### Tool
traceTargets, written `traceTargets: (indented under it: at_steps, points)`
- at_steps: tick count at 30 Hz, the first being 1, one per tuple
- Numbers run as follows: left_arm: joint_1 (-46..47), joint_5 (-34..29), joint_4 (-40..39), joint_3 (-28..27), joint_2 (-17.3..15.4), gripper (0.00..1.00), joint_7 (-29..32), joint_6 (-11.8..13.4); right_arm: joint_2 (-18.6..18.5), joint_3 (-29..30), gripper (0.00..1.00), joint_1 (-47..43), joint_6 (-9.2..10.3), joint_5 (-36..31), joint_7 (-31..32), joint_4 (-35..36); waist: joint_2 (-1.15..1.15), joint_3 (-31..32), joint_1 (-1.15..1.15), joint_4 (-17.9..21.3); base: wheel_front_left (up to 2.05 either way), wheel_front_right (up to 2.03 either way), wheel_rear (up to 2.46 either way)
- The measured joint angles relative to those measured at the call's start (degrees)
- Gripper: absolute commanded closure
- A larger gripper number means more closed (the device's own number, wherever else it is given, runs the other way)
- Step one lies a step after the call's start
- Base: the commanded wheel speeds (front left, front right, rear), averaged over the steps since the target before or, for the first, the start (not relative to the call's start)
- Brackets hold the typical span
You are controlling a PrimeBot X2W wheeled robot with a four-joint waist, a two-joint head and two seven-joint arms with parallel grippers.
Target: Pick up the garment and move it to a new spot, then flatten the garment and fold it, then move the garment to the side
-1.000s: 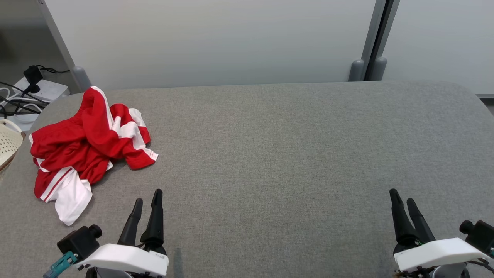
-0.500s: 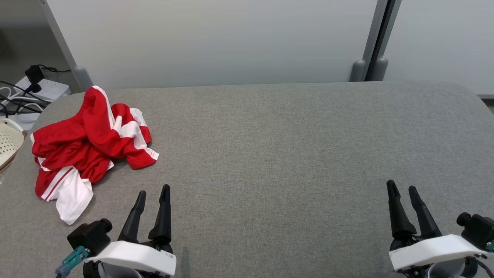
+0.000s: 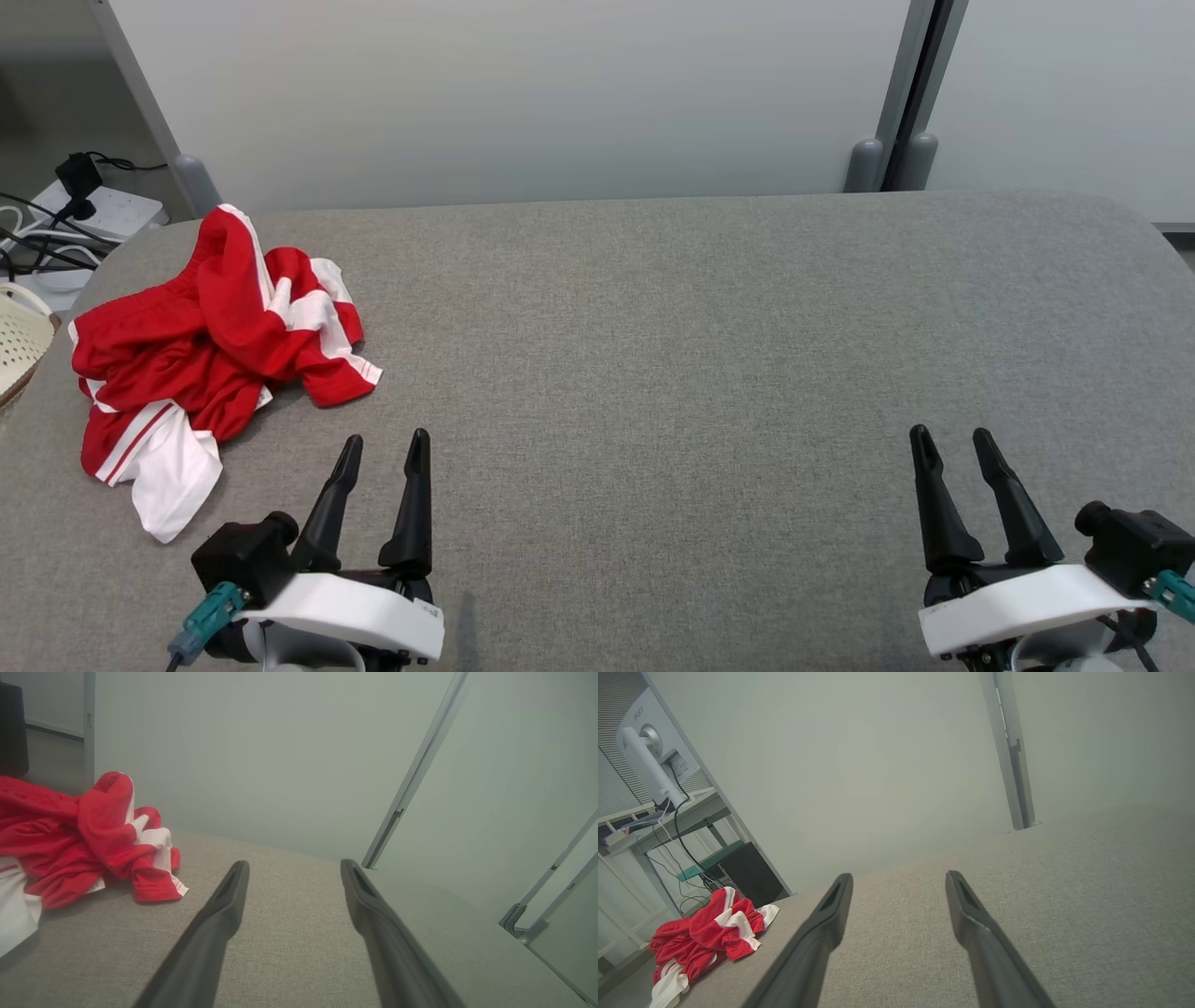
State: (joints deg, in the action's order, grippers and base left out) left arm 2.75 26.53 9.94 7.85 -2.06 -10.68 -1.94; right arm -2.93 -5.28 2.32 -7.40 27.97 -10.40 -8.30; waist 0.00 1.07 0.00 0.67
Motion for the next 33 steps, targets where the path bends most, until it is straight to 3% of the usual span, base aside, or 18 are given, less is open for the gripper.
traceTargets:
  at_steps: [21, 33]
  points:
    - [1.93, -14.1, -0.71, 1.56, -0.32, 0.0, -3.54, 1.58, -0.13, -0.3, 0.0, 0.1, -0.01, -14.66, -3.34, 2.43, 0.0, -0.32, 0.0, -0.21, 0.0, 0.0, 0.0]
    - [2.17, -15.41, -0.57, 1.71, -0.33, 0.0, -3.98, 2.0, -0.12, -0.02, 0.0, 0.09, -0.01, -16.14, -3.82, 2.48, 0.0, -0.73, 0.0, -0.32, 0.0, 0.0, 0.0]
